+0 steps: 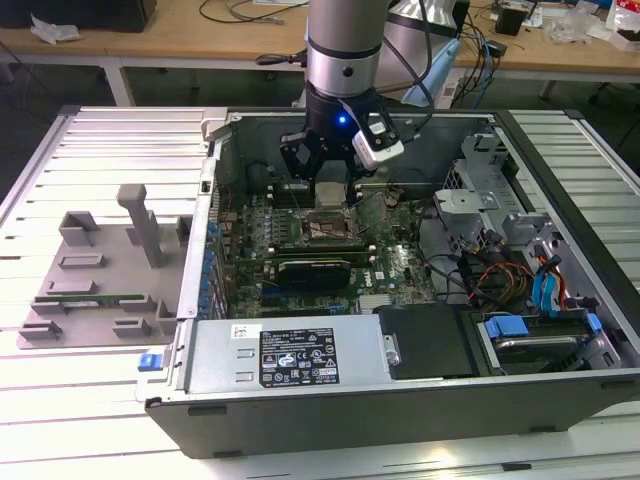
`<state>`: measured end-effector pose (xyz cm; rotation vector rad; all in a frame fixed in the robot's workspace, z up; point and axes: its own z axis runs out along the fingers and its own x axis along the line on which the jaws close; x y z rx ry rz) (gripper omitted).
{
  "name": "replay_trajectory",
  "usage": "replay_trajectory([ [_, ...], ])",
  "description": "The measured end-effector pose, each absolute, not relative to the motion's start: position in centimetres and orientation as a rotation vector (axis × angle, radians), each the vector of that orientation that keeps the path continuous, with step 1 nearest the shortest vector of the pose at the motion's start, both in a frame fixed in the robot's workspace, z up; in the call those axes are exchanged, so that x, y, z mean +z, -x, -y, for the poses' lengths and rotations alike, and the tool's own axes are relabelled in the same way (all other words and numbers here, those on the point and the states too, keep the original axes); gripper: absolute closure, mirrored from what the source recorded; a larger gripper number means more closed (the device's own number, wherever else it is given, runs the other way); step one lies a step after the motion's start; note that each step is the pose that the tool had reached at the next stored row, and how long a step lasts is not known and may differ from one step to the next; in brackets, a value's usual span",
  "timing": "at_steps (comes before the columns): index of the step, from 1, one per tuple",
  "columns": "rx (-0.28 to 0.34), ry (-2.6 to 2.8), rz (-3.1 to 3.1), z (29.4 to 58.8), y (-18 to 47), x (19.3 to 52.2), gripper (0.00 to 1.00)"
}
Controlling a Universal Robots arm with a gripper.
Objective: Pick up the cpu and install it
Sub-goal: 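Place the cpu into insertion slot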
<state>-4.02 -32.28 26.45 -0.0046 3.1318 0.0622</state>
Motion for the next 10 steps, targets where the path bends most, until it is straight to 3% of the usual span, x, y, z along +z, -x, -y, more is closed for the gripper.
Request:
replay_trajectory([
  [10, 0.062, -0.095, -3.129, 32.28, 4.02, 26.37, 0.45],
])
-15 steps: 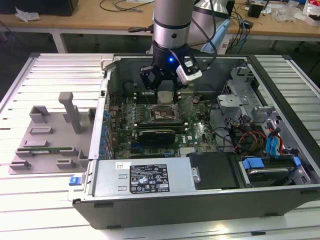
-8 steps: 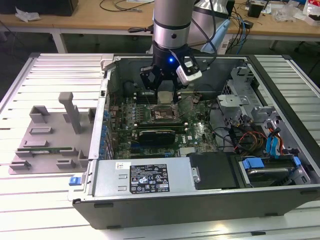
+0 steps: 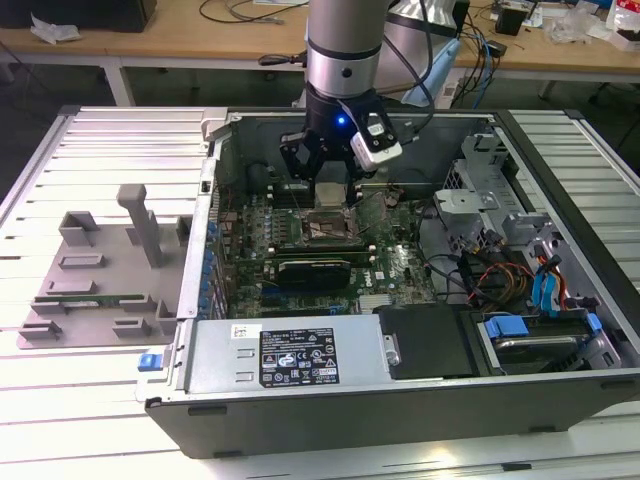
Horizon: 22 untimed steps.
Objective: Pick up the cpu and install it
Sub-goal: 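Place the cpu into insertion slot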
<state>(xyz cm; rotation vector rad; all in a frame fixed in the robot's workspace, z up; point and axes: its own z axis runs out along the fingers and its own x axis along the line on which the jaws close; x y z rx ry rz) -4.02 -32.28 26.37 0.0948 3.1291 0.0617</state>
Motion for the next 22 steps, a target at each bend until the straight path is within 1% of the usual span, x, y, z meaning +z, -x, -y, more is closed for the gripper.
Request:
replay_trajectory([
  [3, 0.060, -0.327, -3.111, 32.28, 4.02, 26.34, 0.45],
  [22, 0.051, -1.271, -2.846, 32.28, 4.02, 26.08, 0.45],
])
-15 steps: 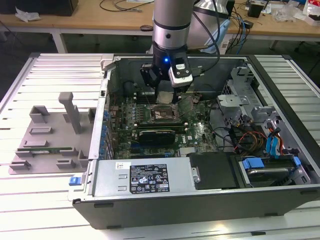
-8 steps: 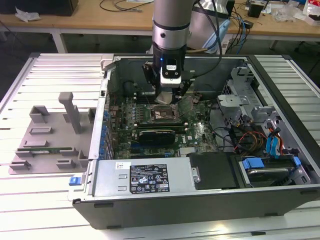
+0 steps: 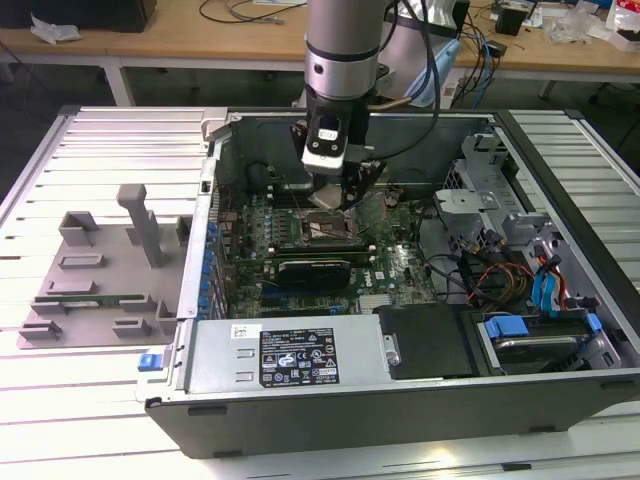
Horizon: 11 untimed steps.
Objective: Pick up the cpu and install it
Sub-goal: 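Place the cpu into insertion slot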
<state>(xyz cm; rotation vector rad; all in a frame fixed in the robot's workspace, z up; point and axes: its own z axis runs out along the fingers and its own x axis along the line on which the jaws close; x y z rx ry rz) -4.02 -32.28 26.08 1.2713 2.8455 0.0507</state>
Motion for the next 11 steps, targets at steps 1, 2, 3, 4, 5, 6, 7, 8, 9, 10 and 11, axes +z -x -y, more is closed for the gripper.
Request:
replay_trajectory([
  [1, 0.050, -1.318, -2.823, 32.28, 4.02, 26.07, 0.45],
  [2, 0.050, -1.359, -2.803, 32.28, 4.02, 26.06, 0.45],
  [3, 0.049, -1.414, -2.775, 32.28, 4.02, 26.04, 0.45],
  [4, 0.048, -1.434, -2.765, 32.28, 4.02, 26.04, 0.45],
  [5, 0.048, -1.455, -2.754, 32.28, 4.02, 26.04, 0.45],
  [6, 0.047, -1.502, -2.728, 32.28, 4.02, 26.03, 0.45],
  [7, 0.047, -1.557, -2.696, 32.28, 4.02, 26.02, 0.45],
  [8, 0.046, -1.607, -2.666, 32.28, 4.02, 26.01, 0.45],
  [9, 0.045, -1.658, -2.634, 32.28, 4.02, 26.00, 0.45],
  [10, 0.044, -1.711, -2.599, 32.28, 4.02, 25.98, 0.45],
  [11, 0.043, -1.766, -2.562, 32.28, 4.01, 25.96, 0.45],
])
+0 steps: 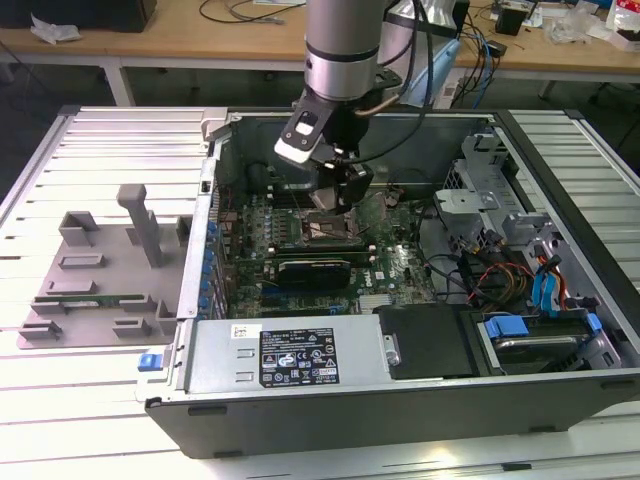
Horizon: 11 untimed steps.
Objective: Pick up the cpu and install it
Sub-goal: 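Place the cpu into insertion slot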
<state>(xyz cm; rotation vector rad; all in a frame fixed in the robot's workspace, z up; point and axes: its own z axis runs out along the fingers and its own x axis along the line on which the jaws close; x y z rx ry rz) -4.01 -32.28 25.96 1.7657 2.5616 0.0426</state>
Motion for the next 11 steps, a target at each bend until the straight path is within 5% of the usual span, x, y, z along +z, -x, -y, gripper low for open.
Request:
replay_trajectory([
  [11, 0.034, -2.177, -2.216, 32.28, 4.02, 25.70, 0.45],
])
